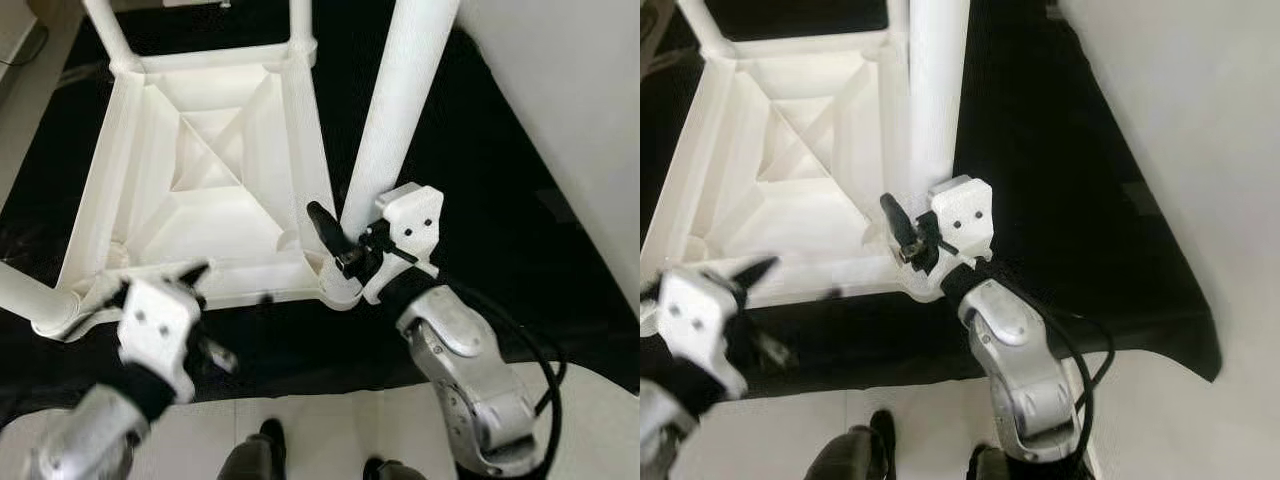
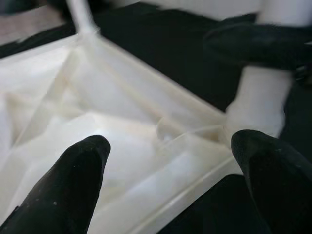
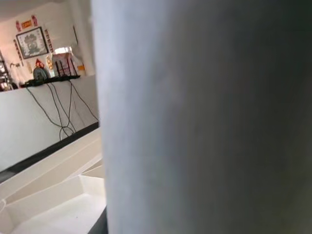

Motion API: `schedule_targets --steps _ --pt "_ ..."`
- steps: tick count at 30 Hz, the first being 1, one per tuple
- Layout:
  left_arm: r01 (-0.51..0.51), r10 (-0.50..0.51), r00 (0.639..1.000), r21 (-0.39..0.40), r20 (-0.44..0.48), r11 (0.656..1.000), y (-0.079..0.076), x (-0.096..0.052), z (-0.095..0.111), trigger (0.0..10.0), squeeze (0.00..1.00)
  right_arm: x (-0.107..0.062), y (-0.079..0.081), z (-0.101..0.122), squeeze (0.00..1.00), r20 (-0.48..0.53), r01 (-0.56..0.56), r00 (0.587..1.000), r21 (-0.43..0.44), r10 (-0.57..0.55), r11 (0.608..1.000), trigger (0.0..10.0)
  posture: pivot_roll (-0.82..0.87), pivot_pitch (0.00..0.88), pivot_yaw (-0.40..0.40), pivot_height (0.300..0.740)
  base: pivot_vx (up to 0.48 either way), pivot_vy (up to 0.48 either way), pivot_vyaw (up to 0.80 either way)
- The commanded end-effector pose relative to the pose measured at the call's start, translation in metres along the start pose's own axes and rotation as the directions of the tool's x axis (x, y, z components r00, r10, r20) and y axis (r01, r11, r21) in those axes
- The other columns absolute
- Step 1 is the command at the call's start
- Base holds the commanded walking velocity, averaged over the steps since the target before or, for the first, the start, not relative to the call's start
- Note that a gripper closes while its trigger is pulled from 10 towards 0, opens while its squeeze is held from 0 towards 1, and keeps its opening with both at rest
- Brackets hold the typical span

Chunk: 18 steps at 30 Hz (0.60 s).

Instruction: Building children table

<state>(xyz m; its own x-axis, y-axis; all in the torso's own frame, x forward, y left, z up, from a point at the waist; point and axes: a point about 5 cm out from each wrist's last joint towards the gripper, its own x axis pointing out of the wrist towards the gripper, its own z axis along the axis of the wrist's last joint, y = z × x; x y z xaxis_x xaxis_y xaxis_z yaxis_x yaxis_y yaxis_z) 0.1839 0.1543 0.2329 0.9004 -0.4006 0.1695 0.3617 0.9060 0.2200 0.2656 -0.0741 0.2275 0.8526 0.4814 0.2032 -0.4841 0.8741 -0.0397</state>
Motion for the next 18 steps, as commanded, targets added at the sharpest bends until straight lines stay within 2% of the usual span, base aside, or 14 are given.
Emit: schedule_targets --steps 1,4,6,9,16,18 --pt "0.021 -0.021 1.0 0.001 -0.003 1.0 0.004 0.003 0.002 10.0 0.0 -0.004 -0.003 -0.034 0.0 -0.154 0.019 0.988 0.057 -0.01 0.998 10.0 0.11 0.228 0.027 0.74 0.0 0.0 0.0" --pt "0.14 -0.127 0.981 -0.08 0.148 0.987 0.006 0.026 0.03 10.0 0.0 0.0 0.003 -0.034 0.0 -0.12 -0.007 0.993 0.063 0.015 0.998 10.0 0.1 0.196 0.04 0.74 0.0 0.0 0.0" --pt "0.177 -0.157 0.971 -0.104 0.179 0.979 0.004 0.03 0.035 10.0 0.0 0.001 0.005 -0.034 0.0 -0.117 -0.011 0.993 0.063 0.018 0.998 10.0 0.1 0.196 0.04 0.74 0.0 0.0 0.0" --pt "0.317 -0.276 0.926 -0.138 0.257 0.938 0.002 0.041 0.052 10.0 0.0 0.003 0.012 -0.032 0.0 -0.085 -0.048 0.995 0.067 0.054 0.997 10.0 0.1 0.173 0.054 0.74 0.0 0.0 0.0" --pt "0.418 -0.377 0.886 -0.113 0.271 0.901 0.005 0.052 0.065 10.0 0.0 0.005 0.025 -0.028 0.0 -0.036 -0.145 0.989 0.031 0.146 0.989 10.0 0.1 0.161 0.065 0.74 0.0 0.0 0.0" --pt "0.495 -0.463 0.848 -0.074 0.258 0.866 0.008 0.063 0.073 10.0 0.0 0.008 0.037 -0.027 0.0 -0.013 -0.236 0.972 -0.004 0.236 0.972 10.0 0.1 0.141 0.073 0.74 0.0 0.0 0.0"
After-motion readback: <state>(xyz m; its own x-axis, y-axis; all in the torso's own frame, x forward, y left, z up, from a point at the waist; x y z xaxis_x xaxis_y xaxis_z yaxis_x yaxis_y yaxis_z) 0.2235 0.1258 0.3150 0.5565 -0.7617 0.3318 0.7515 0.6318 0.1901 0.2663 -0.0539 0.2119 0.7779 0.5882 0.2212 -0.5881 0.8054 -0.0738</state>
